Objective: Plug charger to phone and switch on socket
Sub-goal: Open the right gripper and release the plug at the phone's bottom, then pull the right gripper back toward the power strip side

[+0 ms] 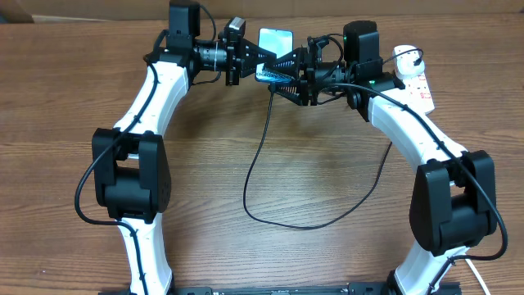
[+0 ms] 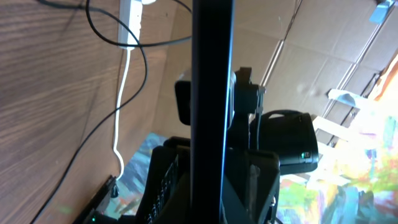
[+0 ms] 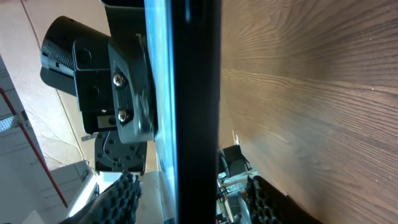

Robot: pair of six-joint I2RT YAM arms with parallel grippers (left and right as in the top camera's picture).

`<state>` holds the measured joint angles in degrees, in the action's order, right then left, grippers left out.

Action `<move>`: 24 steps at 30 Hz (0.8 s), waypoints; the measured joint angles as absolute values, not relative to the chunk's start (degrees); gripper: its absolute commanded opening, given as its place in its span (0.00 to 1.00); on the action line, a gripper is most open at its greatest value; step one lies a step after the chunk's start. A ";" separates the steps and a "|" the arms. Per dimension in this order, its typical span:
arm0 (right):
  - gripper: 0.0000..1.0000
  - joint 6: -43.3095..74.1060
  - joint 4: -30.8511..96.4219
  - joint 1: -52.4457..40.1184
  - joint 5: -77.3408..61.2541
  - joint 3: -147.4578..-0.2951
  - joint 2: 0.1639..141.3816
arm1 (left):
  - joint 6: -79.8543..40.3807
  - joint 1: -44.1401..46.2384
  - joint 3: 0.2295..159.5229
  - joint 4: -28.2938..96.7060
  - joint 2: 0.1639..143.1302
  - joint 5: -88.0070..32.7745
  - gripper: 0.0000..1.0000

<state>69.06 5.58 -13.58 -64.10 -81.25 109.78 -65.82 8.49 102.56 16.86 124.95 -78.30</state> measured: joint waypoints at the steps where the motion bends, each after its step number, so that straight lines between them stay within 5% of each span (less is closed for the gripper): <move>1: 0.62 69.01 5.61 -13.58 -64.10 -81.25 109.78 | -65.76 8.25 102.56 16.84 124.95 -77.89 0.04; 24: 0.79 60.34 16.25 -8.93 -60.31 -81.25 109.78 | -46.54 2.26 102.56 27.64 124.95 -69.84 0.04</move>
